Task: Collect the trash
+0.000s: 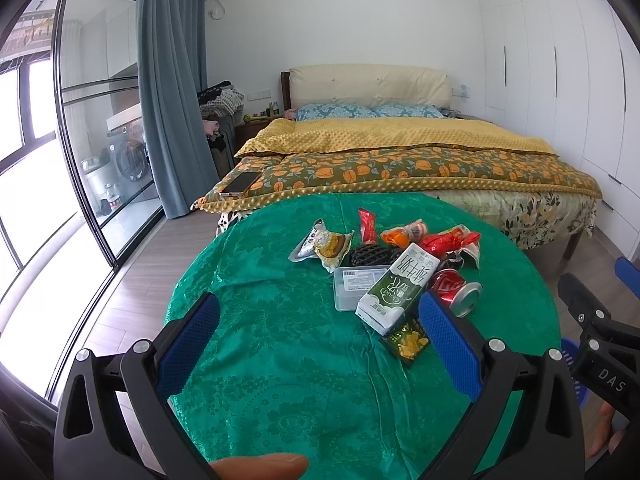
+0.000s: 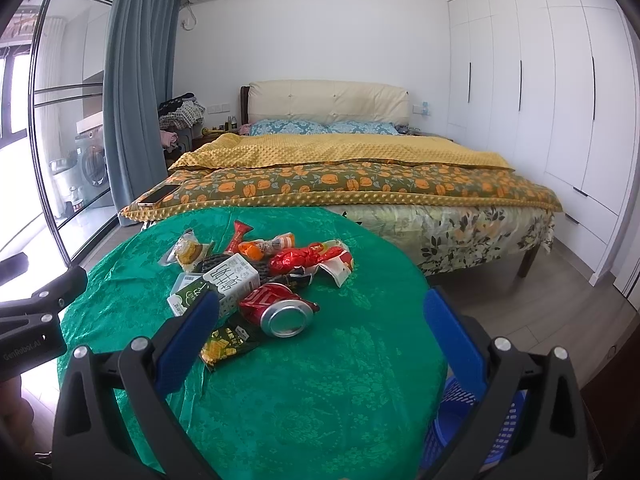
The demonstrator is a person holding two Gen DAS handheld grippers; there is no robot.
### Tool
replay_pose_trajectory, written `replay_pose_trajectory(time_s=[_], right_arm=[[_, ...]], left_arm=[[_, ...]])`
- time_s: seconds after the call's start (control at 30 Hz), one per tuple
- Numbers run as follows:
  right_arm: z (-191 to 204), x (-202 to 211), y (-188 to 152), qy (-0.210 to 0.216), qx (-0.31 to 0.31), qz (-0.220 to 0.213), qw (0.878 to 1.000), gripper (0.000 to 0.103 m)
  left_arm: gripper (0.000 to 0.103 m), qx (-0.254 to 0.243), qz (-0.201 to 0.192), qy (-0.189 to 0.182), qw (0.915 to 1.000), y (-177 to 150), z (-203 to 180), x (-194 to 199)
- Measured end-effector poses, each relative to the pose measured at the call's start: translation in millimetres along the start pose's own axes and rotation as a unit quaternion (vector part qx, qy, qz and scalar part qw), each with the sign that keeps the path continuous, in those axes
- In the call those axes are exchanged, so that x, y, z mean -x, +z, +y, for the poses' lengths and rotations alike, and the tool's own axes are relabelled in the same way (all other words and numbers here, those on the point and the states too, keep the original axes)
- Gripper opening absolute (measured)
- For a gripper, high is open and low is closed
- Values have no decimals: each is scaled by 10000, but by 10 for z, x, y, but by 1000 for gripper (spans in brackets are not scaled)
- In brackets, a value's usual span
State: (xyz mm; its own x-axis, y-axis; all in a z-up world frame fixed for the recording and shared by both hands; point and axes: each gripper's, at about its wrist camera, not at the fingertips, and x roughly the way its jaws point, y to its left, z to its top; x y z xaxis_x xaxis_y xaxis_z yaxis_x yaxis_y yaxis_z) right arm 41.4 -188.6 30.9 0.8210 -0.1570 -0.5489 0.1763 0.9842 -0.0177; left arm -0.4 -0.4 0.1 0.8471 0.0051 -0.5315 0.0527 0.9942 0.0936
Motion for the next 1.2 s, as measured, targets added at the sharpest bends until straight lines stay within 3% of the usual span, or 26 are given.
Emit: replay_pose_trajectory(time_s=[1.2], right_arm=[[-1, 32, 15, 6, -4, -25, 10000, 98]], left_arm=[[99, 12, 14, -15, 10000, 1, 3, -4]])
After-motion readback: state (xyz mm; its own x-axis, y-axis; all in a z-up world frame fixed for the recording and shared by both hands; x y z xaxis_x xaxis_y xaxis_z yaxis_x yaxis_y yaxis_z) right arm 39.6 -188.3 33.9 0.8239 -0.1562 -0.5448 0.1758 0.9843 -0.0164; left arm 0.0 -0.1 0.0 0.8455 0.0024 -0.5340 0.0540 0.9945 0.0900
